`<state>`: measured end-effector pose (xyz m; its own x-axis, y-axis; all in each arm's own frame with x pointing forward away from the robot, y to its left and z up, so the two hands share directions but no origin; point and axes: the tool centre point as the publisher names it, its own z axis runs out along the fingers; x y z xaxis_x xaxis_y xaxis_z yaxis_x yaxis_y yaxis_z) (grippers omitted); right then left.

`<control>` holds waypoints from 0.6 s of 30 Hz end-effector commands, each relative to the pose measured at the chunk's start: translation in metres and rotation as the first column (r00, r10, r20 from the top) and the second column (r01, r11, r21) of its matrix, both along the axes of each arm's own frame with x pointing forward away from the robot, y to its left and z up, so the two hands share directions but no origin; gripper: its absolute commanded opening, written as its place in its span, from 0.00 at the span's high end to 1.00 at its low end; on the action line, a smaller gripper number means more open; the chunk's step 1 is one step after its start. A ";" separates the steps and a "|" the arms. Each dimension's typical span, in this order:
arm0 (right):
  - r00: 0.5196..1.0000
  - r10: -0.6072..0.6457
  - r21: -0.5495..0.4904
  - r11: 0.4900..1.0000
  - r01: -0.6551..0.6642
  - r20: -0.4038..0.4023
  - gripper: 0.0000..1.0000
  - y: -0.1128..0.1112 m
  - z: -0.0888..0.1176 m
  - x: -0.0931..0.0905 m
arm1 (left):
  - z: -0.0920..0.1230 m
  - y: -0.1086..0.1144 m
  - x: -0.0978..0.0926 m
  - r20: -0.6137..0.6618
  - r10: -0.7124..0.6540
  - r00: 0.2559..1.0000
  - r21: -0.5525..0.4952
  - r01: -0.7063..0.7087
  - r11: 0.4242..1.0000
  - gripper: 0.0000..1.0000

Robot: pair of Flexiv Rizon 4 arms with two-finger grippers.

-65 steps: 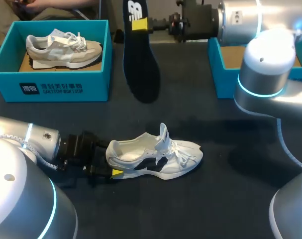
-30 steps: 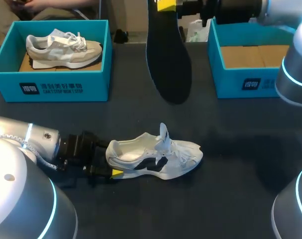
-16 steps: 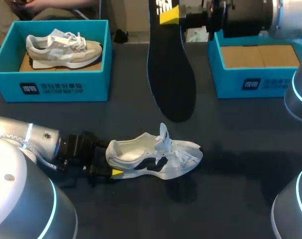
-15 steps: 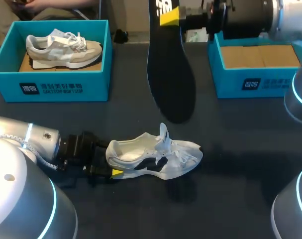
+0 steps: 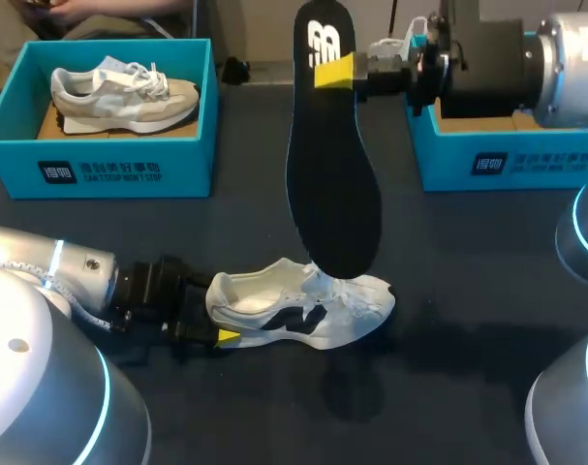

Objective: Take the shoe out of the shoebox, open the shoe tongue, remove and reinsert the insole, then place the shoe into the shoebox

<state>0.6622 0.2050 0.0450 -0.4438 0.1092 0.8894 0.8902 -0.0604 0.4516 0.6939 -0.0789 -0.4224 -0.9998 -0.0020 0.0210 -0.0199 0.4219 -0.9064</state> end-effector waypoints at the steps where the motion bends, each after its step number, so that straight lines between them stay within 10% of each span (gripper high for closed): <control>1: 1.000 -0.001 0.004 1.000 0.001 0.009 1.00 -0.005 -0.002 -0.010 | -0.001 -0.001 0.000 0.000 -0.001 1.000 0.003 0.001 1.000 1.00; 18: 0.999 0.031 -0.011 0.999 -0.030 0.034 1.00 -0.009 -0.002 -0.018 | -0.001 -0.001 0.000 0.000 -0.001 1.000 0.003 0.001 1.000 1.00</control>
<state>0.6435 0.1943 0.0432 -0.4780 0.1046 0.8721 0.8752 -0.0278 0.4830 0.6939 -0.0789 -0.4224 -0.9998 -0.0020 0.0209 -0.0198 0.4220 -0.9064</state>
